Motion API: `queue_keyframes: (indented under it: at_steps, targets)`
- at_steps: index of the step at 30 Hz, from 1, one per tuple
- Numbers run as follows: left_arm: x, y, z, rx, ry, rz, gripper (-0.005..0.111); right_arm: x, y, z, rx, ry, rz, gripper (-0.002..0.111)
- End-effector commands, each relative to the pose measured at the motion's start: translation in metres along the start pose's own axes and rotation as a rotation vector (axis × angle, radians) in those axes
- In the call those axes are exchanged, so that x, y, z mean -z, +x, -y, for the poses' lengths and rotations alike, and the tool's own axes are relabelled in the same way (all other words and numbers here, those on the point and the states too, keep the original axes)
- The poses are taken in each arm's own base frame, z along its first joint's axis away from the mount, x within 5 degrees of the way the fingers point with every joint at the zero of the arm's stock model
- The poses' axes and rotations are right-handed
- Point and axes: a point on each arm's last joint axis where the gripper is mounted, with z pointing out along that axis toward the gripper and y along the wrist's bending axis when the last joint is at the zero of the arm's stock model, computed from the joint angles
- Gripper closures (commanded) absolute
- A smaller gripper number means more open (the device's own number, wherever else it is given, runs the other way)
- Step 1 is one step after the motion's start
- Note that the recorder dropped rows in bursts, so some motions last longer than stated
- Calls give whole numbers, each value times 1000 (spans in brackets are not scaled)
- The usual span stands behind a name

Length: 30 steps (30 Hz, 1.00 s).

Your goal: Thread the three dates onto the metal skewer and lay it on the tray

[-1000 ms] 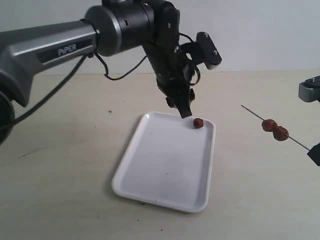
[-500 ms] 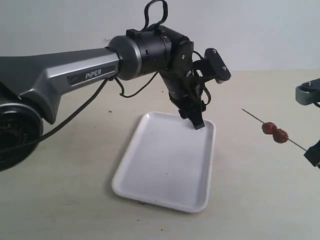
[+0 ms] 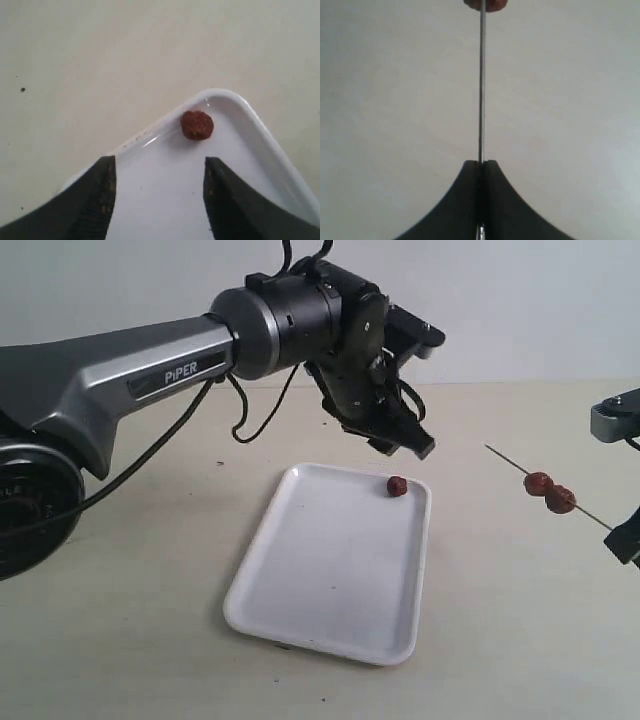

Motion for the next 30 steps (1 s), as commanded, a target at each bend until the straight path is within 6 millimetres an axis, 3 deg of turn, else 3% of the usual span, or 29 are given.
queue_keyframes:
  at_steps: [1,8,16,25,30]
  targets:
    - [9,-9,-2,315,79,2,54,1,-1,2,-10,7,3,108]
    - [-17,-3,10,697,318,-78,54,1,1,2,-11,1,-11,108]
    - [-32,5,-6,775,220,-90,54,1,0,2,-10,5,-2,108]
    - [-57,7,-5,823,223,-85,54,1,-1,2,-9,8,6,108]
    - [-58,8,-12,849,215,-79,54,1,-1,2,-9,10,10,108]
